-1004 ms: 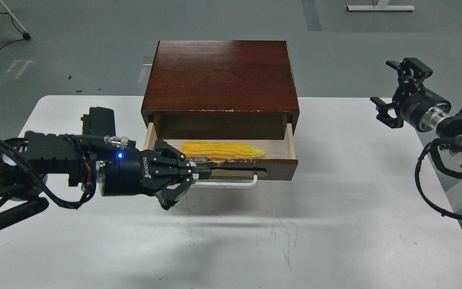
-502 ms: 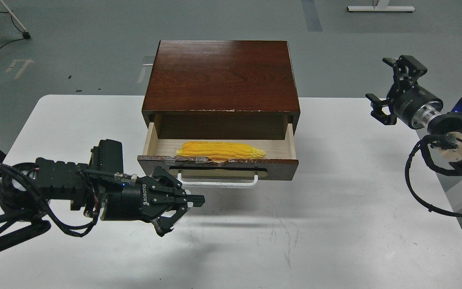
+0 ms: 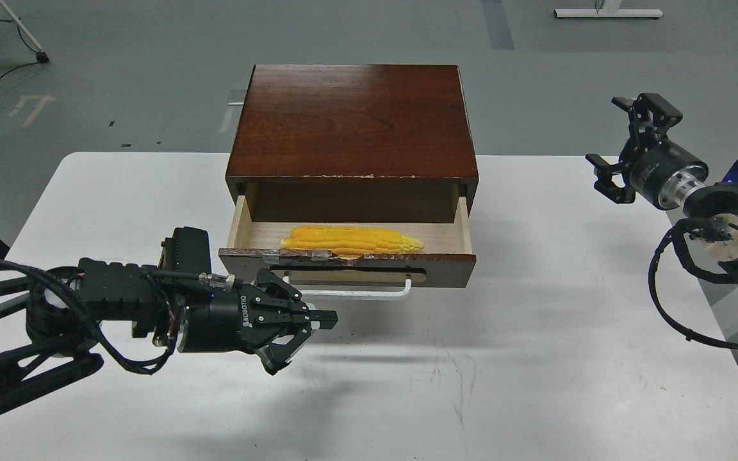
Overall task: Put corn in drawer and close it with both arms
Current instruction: 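Position the left gripper against the drawer front near the handle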
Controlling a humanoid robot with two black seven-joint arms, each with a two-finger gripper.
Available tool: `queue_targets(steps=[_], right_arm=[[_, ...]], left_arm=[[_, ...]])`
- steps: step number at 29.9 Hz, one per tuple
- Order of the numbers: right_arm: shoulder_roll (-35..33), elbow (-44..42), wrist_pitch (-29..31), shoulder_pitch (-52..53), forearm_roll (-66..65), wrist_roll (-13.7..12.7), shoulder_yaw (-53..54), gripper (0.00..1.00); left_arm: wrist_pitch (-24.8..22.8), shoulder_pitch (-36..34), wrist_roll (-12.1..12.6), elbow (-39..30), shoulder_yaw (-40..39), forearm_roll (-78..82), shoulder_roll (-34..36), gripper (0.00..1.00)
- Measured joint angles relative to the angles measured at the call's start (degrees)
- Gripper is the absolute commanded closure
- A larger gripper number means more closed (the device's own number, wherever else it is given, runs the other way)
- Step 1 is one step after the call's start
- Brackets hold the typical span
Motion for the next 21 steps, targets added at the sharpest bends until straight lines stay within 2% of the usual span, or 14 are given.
queue_targets(steps=[21], right_arm=[[0.0, 0.0, -0.1, -0.3, 0.0, 0.0, 0.0, 0.0]], left_arm=[[0.1, 1.7, 0.0, 3.8, -2.7, 0.1, -1.4, 1.0]])
